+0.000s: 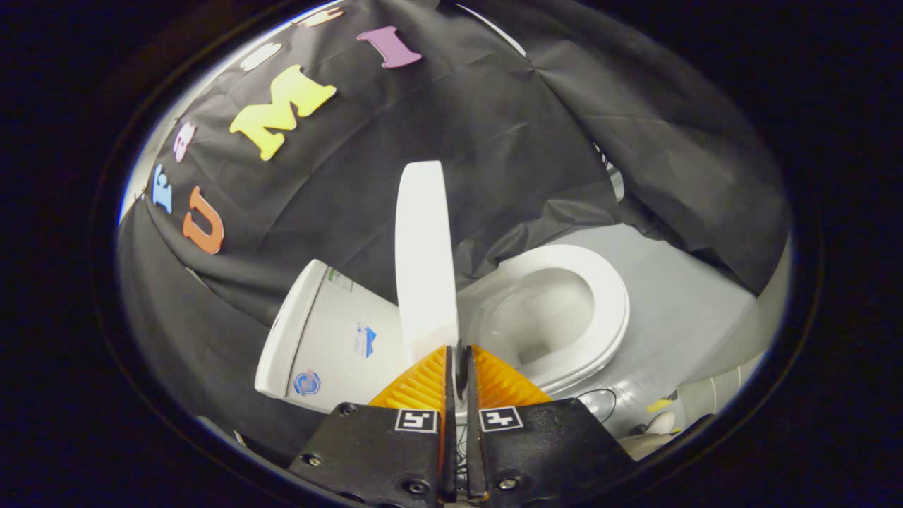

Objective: Open the toilet lid.

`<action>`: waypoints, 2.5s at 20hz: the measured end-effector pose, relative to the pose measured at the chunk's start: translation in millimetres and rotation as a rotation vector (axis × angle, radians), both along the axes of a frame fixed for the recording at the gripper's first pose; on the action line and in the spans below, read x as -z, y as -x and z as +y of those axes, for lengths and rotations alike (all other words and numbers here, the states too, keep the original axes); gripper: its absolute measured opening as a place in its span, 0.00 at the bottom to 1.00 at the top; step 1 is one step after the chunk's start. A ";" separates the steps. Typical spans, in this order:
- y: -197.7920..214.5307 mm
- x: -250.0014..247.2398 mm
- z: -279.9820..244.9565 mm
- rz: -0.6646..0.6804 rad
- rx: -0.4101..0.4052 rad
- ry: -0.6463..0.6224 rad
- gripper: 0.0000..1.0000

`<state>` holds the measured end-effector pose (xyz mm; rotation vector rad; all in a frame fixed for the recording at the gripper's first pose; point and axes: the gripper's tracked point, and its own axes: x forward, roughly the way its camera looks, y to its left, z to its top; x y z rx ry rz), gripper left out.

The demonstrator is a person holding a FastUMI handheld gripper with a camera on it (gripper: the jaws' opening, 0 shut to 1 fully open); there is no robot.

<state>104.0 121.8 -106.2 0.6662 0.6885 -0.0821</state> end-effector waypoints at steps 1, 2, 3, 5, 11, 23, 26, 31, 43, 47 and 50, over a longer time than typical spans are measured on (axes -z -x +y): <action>-0.4 -2.4 3.9 -0.004 -0.008 0.016 0.09; -1.5 -4.9 7.8 -0.006 -0.010 0.032 0.09; -2.0 -6.7 11.1 -0.005 -0.018 0.049 0.09; -4.1 -12.8 21.6 -0.019 -0.032 0.066 0.09; -11.1 -25.9 48.7 -0.041 -0.066 0.121 0.09; -20.4 -42.0 101.5 -0.067 -0.132 0.241 0.12; -23.5 -44.5 116.7 -0.061 -0.155 0.294 0.13; -25.8 -46.2 141.3 -0.062 -0.183 0.337 0.14; -31.0 -40.7 218.8 -0.066 -0.317 0.452 0.14; -30.8 -39.8 236.5 -0.069 -0.348 0.517 0.15; -30.2 -39.8 242.6 -0.064 -0.358 0.559 0.14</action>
